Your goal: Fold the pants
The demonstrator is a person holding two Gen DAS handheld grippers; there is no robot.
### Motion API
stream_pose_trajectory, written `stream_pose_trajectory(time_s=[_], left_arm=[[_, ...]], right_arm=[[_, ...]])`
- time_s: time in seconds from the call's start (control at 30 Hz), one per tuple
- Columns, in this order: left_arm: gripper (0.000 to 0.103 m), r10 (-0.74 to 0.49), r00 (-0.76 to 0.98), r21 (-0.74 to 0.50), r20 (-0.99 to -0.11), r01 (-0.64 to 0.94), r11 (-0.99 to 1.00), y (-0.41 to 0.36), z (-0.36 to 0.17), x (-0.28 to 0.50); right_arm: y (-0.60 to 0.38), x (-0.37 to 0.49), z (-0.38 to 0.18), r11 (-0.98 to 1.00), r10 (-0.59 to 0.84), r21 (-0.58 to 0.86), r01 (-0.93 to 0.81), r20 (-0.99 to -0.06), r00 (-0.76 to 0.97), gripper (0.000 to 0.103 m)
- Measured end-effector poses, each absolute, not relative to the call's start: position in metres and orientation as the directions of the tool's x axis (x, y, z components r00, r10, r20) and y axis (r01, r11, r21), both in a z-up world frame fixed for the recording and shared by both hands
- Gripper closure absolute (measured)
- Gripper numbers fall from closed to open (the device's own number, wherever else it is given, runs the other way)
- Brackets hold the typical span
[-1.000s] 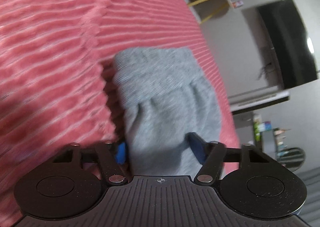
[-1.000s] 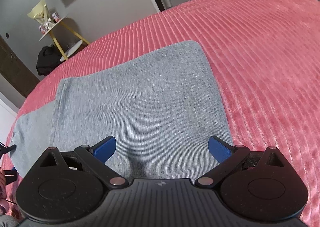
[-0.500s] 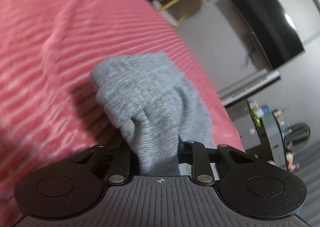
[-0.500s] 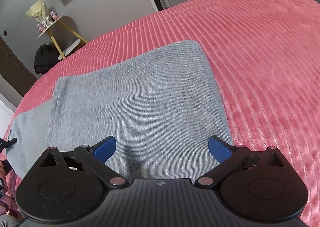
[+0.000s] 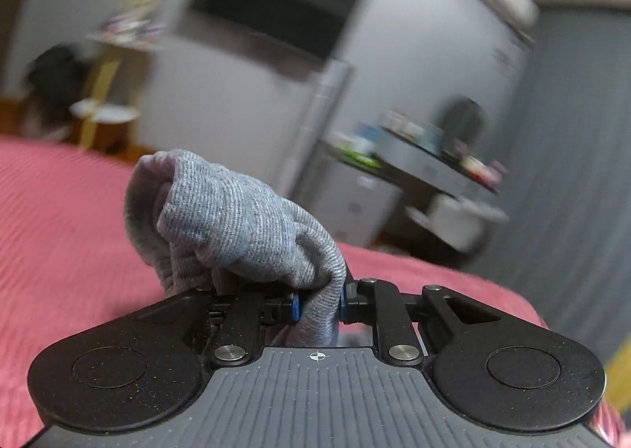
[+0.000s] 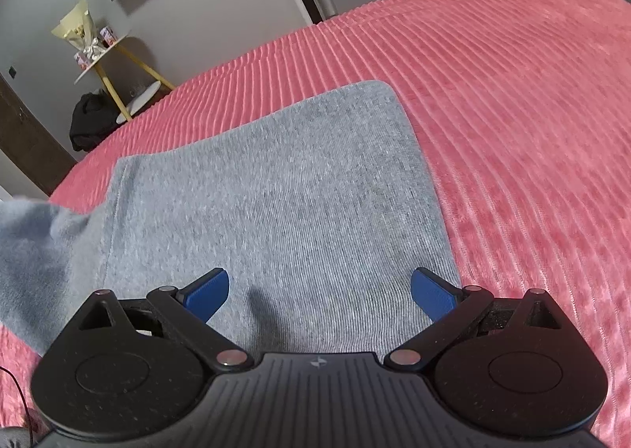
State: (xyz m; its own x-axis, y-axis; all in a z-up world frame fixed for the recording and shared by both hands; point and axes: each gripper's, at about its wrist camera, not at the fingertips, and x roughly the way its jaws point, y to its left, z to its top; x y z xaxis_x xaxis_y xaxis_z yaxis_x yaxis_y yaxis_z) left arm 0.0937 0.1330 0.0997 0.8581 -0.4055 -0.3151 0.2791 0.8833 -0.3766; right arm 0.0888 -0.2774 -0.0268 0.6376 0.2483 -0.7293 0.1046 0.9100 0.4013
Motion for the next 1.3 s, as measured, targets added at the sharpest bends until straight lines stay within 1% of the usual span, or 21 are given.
stream_pose_trajectory(time_s=[0.1,0.17,0.23,0.27,0.33,0.37,0.43,0.47,0.5,0.53,0.6,0.7,0.73,0.8,0.83,0.87,0.93,1.03,1.13,1.27,1.3], left_arm=[[0.084,-0.525,0.782,-0.298,-0.335,0.441,0.847,0.065,0.104,0.088],[0.081,-0.561,0.732,-0.234,-0.386,0.510,0.828,0.020,0.096,0.085],[0.071,-0.553,0.686,-0.168,-0.473,0.545,0.821,-0.023,0.078,0.083],[0.070,-0.535,0.673,-0.148,-0.511,0.544,0.826,-0.038,0.068,0.081],[0.051,-0.489,0.654,-0.125,-0.577,0.521,0.844,-0.058,0.053,0.078],[0.049,-0.474,0.661,-0.119,-0.582,0.507,0.853,-0.061,0.050,0.074],[0.038,-0.461,0.674,-0.130,-0.577,0.482,0.867,-0.052,0.047,0.067],[0.034,-0.454,0.682,-0.149,-0.574,0.458,0.877,-0.041,0.047,0.063],[0.027,-0.441,0.693,-0.178,-0.570,0.421,0.890,-0.030,0.045,0.061],[0.024,-0.418,0.706,-0.208,-0.571,0.368,0.906,-0.016,0.042,0.058],[0.024,-0.348,0.726,-0.280,-0.593,0.219,0.935,0.016,0.030,0.055],[0.024,-0.247,0.727,-0.376,-0.640,-0.017,0.926,0.056,0.015,0.057],[0.024,-0.233,0.724,-0.405,-0.649,-0.070,0.912,0.063,0.013,0.058],[0.024,-0.245,0.720,-0.464,-0.649,-0.119,0.878,0.074,0.011,0.062],[0.024,-0.249,0.716,-0.473,-0.652,-0.129,0.871,0.076,0.009,0.064],[0.024,-0.250,0.712,-0.474,-0.656,-0.130,0.871,0.074,0.008,0.066],[0.024,-0.244,0.699,-0.457,-0.673,-0.133,0.879,0.073,0.006,0.067],[0.024,-0.256,0.687,-0.452,-0.680,-0.118,0.884,0.068,0.003,0.064],[0.024,-0.319,0.690,-0.460,-0.650,-0.023,0.887,0.060,0.005,0.049],[0.023,-0.358,0.680,-0.395,-0.640,0.108,0.912,0.038,0.009,0.035],[0.023,-0.360,0.675,-0.380,-0.644,0.127,0.916,0.033,0.008,0.033]], right_arm=[[-0.282,0.087,-0.027,0.897,0.262,0.428,0.111,-0.717,0.646,0.004],[-0.286,0.085,-0.027,0.887,0.273,0.447,0.115,-0.708,0.652,0.004],[-0.289,0.083,-0.026,0.875,0.284,0.469,0.121,-0.698,0.658,0.004],[-0.292,0.082,-0.027,0.865,0.292,0.485,0.125,-0.691,0.661,0.004],[-0.299,0.079,-0.027,0.837,0.312,0.529,0.140,-0.671,0.672,0.004],[-0.304,0.076,-0.027,0.815,0.327,0.561,0.148,-0.655,0.681,0.004],[-0.311,0.070,-0.027,0.784,0.328,0.594,0.180,-0.643,0.692,0.005],[-0.314,0.067,-0.026,0.766,0.335,0.615,0.188,-0.631,0.699,0.005],[-0.317,0.062,-0.025,0.743,0.342,0.640,0.197,-0.615,0.711,0.004],[-0.318,0.058,-0.025,0.720,0.349,0.664,0.200,-0.596,0.723,0.004],[-0.320,0.050,-0.027,0.651,0.383,0.730,0.207,-0.551,0.741,0.004],[-0.316,0.051,-0.037,0.547,0.472,0.806,0.225,-0.519,0.713,0.004],[-0.312,0.051,-0.039,0.522,0.494,0.823,0.225,-0.507,0.706,0.004],[-0.301,0.055,-0.042,0.502,0.525,0.833,0.235,-0.509,0.682,0.004],[-0.294,0.061,-0.043,0.513,0.536,0.824,0.243,-0.528,0.659,0.004],[-0.286,0.069,-0.046,0.545,0.537,0.799,0.256,-0.567,0.624,0.004],[-0.275,0.079,-0.048,0.590,0.527,0.765,0.258,-0.606,0.596,0.004],[-0.269,0.084,-0.054,0.535,0.543,0.802,0.266,-0.567,0.619,0.004],[-0.261,0.088,-0.059,0.502,0.570,0.827,0.253,-0.536,0.622,0.004],[-0.252,0.088,-0.063,0.494,0.571,0.840,0.226,-0.509,0.644,0.004],[-0.250,0.087,-0.063,0.494,0.560,0.838,0.230,-0.510,0.653,0.006]])
